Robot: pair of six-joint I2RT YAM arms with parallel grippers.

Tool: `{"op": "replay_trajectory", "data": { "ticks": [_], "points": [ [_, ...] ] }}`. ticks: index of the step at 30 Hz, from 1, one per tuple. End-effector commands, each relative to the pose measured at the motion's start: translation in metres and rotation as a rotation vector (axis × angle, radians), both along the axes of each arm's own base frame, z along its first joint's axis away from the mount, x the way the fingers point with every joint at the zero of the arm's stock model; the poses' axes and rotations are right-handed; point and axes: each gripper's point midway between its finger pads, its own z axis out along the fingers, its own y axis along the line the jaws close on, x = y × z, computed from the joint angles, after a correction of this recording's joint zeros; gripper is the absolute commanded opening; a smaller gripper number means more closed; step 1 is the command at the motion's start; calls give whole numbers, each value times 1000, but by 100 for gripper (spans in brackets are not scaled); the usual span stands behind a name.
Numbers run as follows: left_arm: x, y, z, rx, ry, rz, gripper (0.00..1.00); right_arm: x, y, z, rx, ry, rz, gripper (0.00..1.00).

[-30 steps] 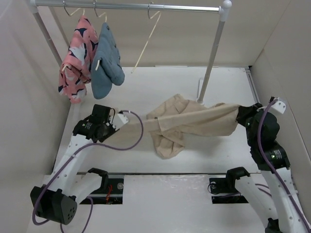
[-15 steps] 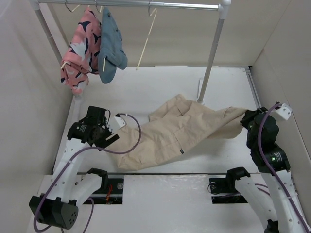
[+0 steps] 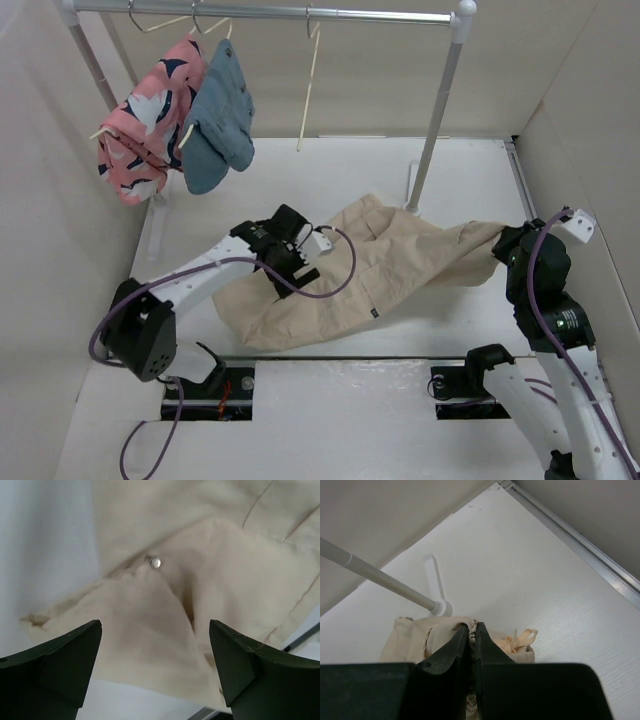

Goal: Place the trousers on the hanger
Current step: Flatten out the trousers at the center of the board.

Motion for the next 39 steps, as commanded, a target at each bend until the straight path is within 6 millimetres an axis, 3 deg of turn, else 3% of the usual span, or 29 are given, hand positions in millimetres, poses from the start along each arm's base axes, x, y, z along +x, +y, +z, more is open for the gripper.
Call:
{"op": "replay_trajectory", "data": {
  "ticks": [1,3,6,12,16,17,20,21,22,24,25,26,27,29,30,31,34,39],
  "points": [
    [17,-22,-9,12,-35,40,86,-1,-1,21,20,-69,-6,0],
    [20,-17,-35,105,-3,58,83,-3,-1,16,27,-63,-8,0],
    [30,9,-48,230,-23,114,58,-8,-4,15,34,-71,-20,0],
    [42,46,-26,207,-46,224,1,-8,-8,5,56,-80,-54,0],
    [39,95,6,254,-81,369,0,-4,-7,4,66,-84,-56,0],
    [44,118,28,248,-140,456,0,-3,-7,3,67,-87,-56,0],
    [38,169,63,307,-242,596,0,-2,-8,5,123,-120,-91,0],
    [34,207,76,393,-286,714,0,-2,-9,6,150,-135,-108,0],
    [28,225,85,429,-310,766,0,-6,-12,7,171,-151,-130,0],
    [3,267,90,503,-309,892,0,-11,-15,-1,244,-186,-179,0],
    [-7,278,90,533,-294,912,0,-15,-22,-5,256,-196,-222,0],
    [-17,284,87,545,-273,939,0,-19,-25,-17,263,-182,-253,0],
    [-35,293,75,573,-210,972,0,-25,-29,-17,299,-215,-284,0],
    [-54,300,64,607,-150,996,0,-37,-40,-29,298,-208,-356,0],
    [-63,303,59,628,-131,1009,0,-44,-44,-29,316,-228,-384,5],
    [-79,307,47,663,-88,1026,0,-49,-48,-30,353,-255,-424,26],
    [-104,314,34,724,-22,1034,0,-72,-67,-35,341,-282,-534,78],
    [-117,330,40,796,3,1045,0,-102,-87,-14,312,-368,-633,82]
  ]
}}
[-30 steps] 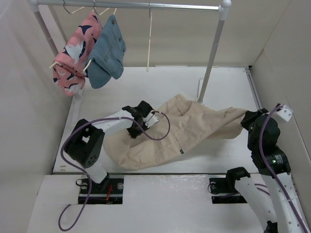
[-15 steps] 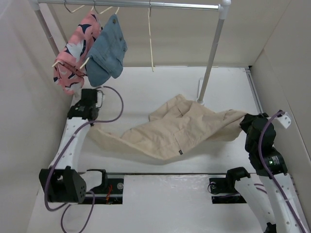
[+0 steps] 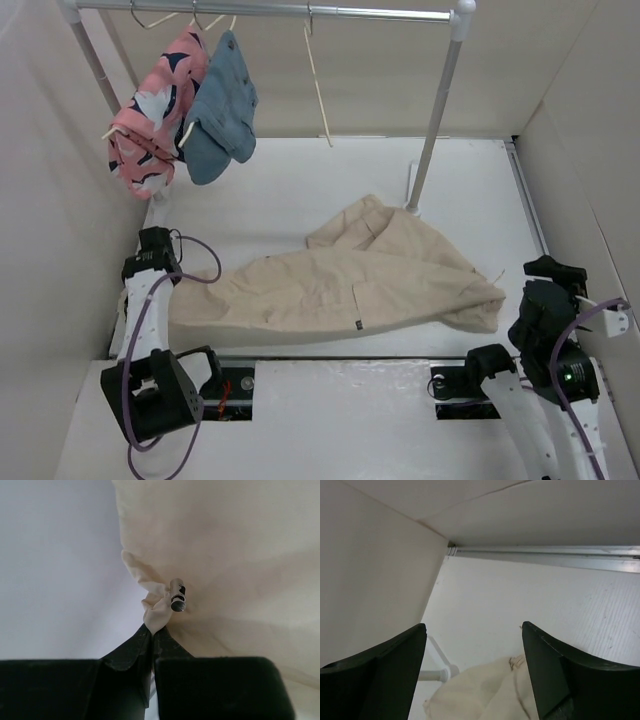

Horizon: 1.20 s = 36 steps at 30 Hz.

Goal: Place the trousers on the hanger
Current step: Flatten out the trousers at the center of the board.

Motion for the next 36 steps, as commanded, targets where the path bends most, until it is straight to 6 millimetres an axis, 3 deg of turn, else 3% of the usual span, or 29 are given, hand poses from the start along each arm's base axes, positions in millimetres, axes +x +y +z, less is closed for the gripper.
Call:
{"op": "replay_trajectory", "data": {
  "ticks": [1,6,10,11,13,14,15,16,17,18,19,21,22,23,24,25,26,28,29,31,32,33,35,36],
  "points": [
    [-9,21,21,107,15,23,0,-25,-22,25,-35,-52,-131,82],
    [-15,39,21,133,36,60,0,-8,-5,24,-50,26,-5,85],
    [-23,41,6,103,101,64,0,43,41,9,-68,100,277,83],
    [-22,40,2,92,94,59,13,64,60,6,-78,120,382,82],
    [-22,37,-6,62,100,50,44,86,71,7,-117,145,443,80],
    [-22,33,-9,34,105,41,55,99,89,2,-119,163,548,80],
    [-18,30,-9,7,79,42,64,114,101,7,-140,143,610,80],
    [-13,27,-4,-29,65,37,73,130,116,-6,-201,225,702,80],
    [-4,19,-6,-99,26,10,75,140,131,-12,-227,247,782,80],
    [1,15,-3,-132,-7,9,78,149,159,-6,-252,220,912,79],
    [10,13,9,-151,-51,6,80,161,174,-28,-304,308,996,79],
    [23,3,12,-223,-107,-28,81,172,200,-42,-363,367,1099,79],
    [29,-2,15,-247,-126,-49,81,175,223,-40,-405,377,1159,80],
    [35,-9,20,-278,-135,-68,81,184,235,-64,-456,473,1205,82],
    [42,-22,19,-340,-159,-97,81,188,243,-72,-485,521,1221,82],
    [43,-30,16,-375,-153,-119,81,192,266,-64,-516,523,1274,83],
    [47,-37,16,-401,-154,-129,81,200,280,-88,-549,599,1317,83],
    [45,-49,6,-419,-127,-139,81,206,301,-99,-587,656,1361,84],
    [48,-49,1,-404,-130,-143,81,214,329,-103,-615,667,1408,84],
    [32,-48,-21,-360,-50,-136,81,222,349,-108,-686,706,1414,85],
    [28,-48,-28,-346,-33,-127,81,226,375,-97,-714,677,1449,85],
    [21,-46,-40,-335,-9,-119,81,230,387,-122,-740,740,1468,86],
    [18,-45,-48,-315,1,-114,81,233,409,-133,-771,778,1506,88],
    [20,-45,-49,-302,-4,-125,82,237,434,-141,-785,777,1533,88]
  ]
}}
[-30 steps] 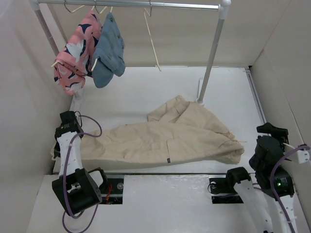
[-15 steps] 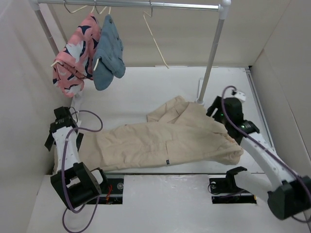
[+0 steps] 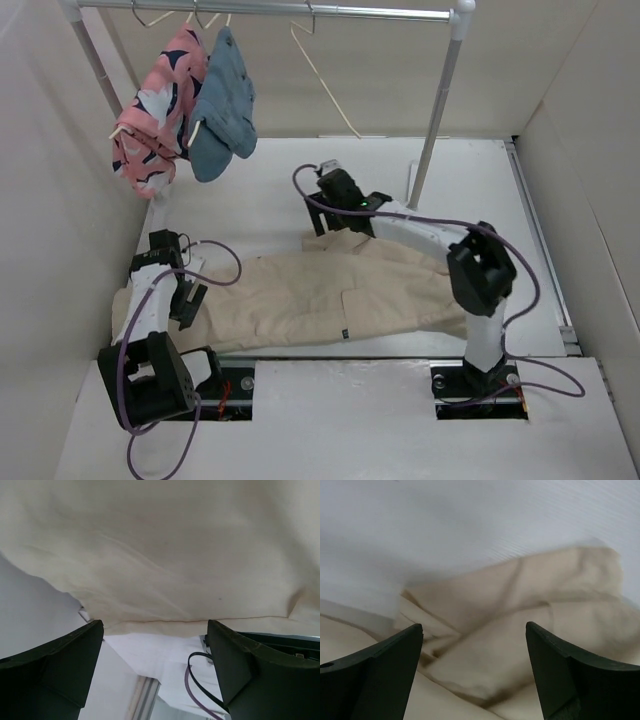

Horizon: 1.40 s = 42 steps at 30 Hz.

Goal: Place the trousers on the hanger
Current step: Flatten out the trousers at the center of the board.

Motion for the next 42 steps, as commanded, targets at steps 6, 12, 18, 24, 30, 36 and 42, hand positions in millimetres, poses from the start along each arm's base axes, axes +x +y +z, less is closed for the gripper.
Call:
{"op": "replay_trajectory", "data": {
  "ticks": [6,12,18,24,30,36,42],
  "points": [
    [0,3,-16,70,1,17,84,3,76,-50,-128,98,151,92],
    [-5,9,-28,116,33,15,84,-16,80,-79,-175,176,129,92],
    [-2,7,-31,114,42,-4,84,-19,66,-103,-207,228,72,65],
    [7,5,-31,116,30,-23,84,24,85,-65,-90,107,36,0],
    [24,-11,-31,91,-7,-49,81,47,118,93,112,-295,72,0],
    [70,-50,7,-71,-175,-141,81,-8,136,179,266,-556,157,0],
    [103,-104,58,-315,-362,-304,84,-44,151,152,378,-486,280,0]
  ]
}}
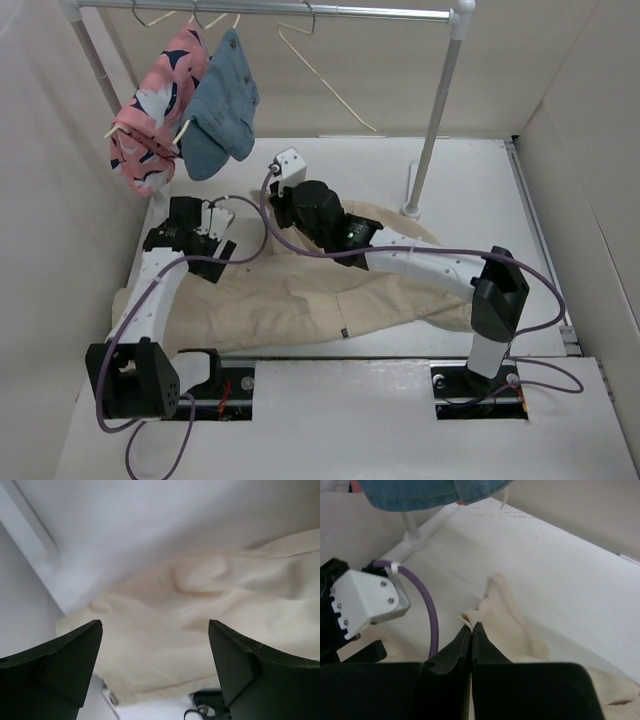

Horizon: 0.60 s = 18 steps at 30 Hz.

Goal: Place the trousers on the hanger
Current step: Flatten out the trousers at the center of the board.

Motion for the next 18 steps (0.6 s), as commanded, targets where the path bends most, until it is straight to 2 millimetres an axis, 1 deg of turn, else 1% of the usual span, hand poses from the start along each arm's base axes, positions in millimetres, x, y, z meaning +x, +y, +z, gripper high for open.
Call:
{"op": "replay_trajectory", "data": {
  "ticks": [1,2,3,4,5,6,7,8,9,10,11,13,14,16,17,18],
  "points": [
    [7,-49,40,-229,-104,-158,86,0,7,-17,89,40,44,0],
    [9,-56,47,-260,-129,-188,88,-6,10,-26,97,72,69,0],
    [8,-63,50,-294,-141,-209,88,-10,10,-33,115,90,80,0],
    [8,-70,61,-320,-179,-243,89,-15,11,-33,157,122,87,0],
    [9,-85,67,-388,-204,-305,92,-16,11,-37,172,139,82,0],
    [5,-94,68,-422,-206,-346,94,-18,13,-39,190,156,89,0],
    [2,-100,68,-447,-208,-372,95,-20,12,-36,209,161,87,0],
    [2,-110,67,-445,-220,-427,95,-22,15,-34,223,166,103,0],
    [7,-106,67,-411,-244,-397,97,-26,16,-31,231,166,128,0],
    [13,-102,65,-396,-261,-366,97,-26,15,-36,215,163,129,0],
    [23,-98,65,-379,-292,-342,97,-28,12,-24,232,151,132,0],
    [33,-85,60,-328,-308,-250,97,-32,5,-32,209,152,132,0],
    [35,-80,54,-302,-303,-232,96,-36,-2,-40,194,162,130,0],
    [39,-71,36,-251,-270,-193,96,-47,-5,-53,156,175,177,0],
    [41,-67,27,-227,-250,-186,96,-52,-9,-72,126,202,186,0],
    [45,-65,8,-206,-216,-178,96,-57,-11,-75,120,211,198,0]
  ]
}}
